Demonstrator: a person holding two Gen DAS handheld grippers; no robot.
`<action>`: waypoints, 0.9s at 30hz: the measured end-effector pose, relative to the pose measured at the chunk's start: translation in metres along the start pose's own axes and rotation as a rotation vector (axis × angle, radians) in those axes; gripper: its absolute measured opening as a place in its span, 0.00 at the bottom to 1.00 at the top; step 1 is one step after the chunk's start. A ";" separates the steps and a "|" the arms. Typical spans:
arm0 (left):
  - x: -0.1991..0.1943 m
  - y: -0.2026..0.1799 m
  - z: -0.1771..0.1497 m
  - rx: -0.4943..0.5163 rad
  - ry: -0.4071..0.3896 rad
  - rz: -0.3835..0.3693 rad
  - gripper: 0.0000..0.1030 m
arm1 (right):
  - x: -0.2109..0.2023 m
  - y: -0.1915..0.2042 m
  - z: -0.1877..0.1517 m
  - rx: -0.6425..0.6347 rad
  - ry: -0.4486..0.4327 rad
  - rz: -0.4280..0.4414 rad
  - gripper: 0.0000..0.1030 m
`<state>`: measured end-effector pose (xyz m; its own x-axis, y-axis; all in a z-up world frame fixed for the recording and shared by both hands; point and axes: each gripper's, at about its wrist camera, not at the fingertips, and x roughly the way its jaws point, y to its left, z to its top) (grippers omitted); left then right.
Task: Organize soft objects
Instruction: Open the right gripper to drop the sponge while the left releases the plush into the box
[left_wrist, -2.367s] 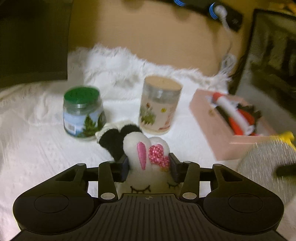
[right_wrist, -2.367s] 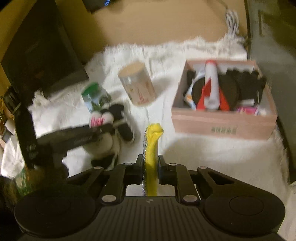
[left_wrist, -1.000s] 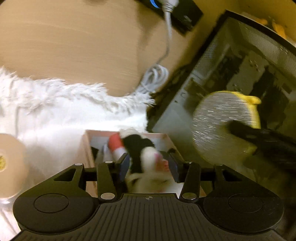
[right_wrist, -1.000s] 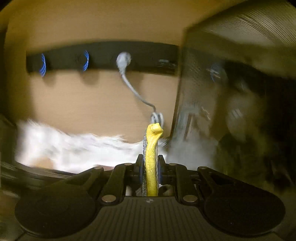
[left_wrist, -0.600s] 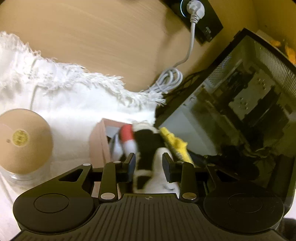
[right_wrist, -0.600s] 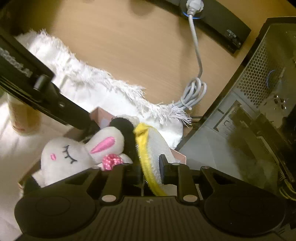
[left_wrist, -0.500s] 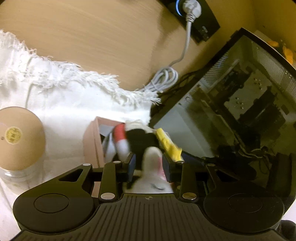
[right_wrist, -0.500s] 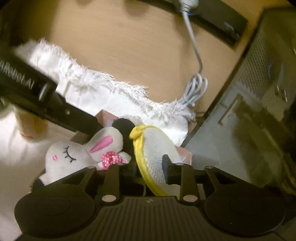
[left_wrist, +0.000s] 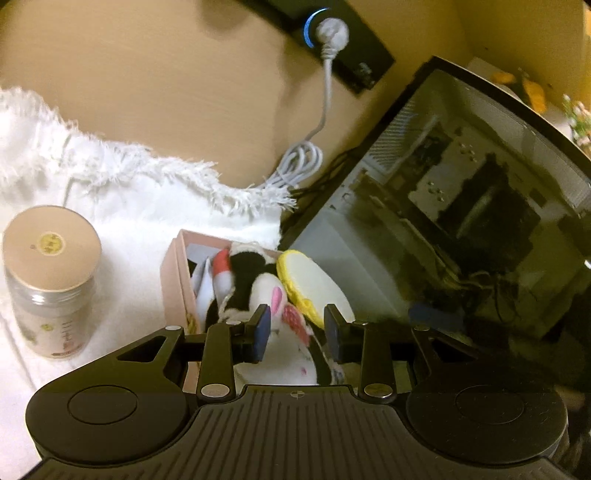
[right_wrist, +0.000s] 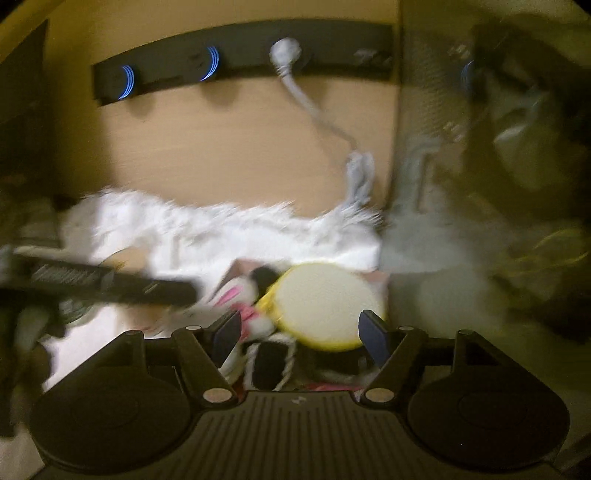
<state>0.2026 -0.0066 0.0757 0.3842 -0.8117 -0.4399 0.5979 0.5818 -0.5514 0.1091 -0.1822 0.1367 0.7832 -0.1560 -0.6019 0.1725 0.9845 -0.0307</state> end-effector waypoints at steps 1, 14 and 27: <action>-0.003 -0.003 -0.002 0.011 0.000 0.003 0.34 | 0.003 0.002 0.003 -0.011 -0.008 -0.036 0.69; 0.044 -0.028 -0.017 0.227 0.070 0.177 0.36 | 0.098 -0.011 0.017 0.025 0.150 -0.045 0.49; 0.064 -0.017 -0.012 0.253 0.074 0.203 0.47 | 0.112 -0.015 0.012 0.131 0.148 0.033 0.52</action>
<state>0.2086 -0.0676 0.0488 0.4672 -0.6689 -0.5782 0.6733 0.6930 -0.2577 0.2014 -0.2159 0.0791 0.6947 -0.1005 -0.7122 0.2317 0.9687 0.0893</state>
